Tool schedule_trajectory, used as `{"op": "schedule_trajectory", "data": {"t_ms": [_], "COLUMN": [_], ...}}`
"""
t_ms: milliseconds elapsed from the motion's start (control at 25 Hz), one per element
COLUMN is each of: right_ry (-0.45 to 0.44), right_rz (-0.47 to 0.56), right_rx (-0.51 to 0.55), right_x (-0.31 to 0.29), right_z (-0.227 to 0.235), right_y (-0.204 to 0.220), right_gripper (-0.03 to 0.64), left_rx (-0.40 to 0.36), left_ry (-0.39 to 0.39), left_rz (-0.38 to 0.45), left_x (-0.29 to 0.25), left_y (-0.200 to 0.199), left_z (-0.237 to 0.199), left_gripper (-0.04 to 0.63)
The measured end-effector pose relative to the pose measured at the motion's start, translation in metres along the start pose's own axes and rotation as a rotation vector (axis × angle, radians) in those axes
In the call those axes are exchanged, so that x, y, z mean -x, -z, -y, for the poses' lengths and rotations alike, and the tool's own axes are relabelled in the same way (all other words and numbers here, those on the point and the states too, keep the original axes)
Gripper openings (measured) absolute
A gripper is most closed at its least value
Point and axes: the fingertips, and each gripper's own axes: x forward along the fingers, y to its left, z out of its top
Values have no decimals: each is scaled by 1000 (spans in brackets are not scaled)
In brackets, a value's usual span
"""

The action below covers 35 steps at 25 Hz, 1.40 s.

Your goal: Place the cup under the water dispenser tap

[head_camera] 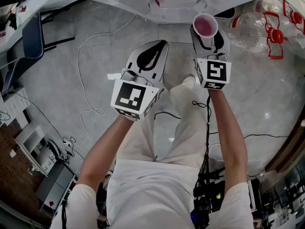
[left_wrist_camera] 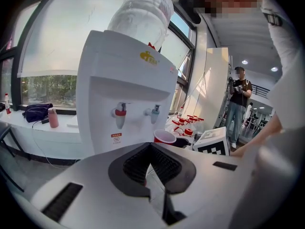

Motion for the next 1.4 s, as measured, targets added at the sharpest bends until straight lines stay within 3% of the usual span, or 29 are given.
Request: {"op": "schedule_trajectory", "data": {"t_ms": [920,1400], "right_ry": [38,43], "right_rz": [-30,-17], "right_rx": [9,6], "right_x": [-70,-80], "right_z": [10,8], "right_y": [56,56], "right_gripper": [270,302], "left_rx": [-2,1], "left_ry": [48,64], "left_rz": [-45,-67], "left_x": [-30,-32], "left_y": [42,48], "left_z": [-17,-12], "left_gripper": [6,6]}}
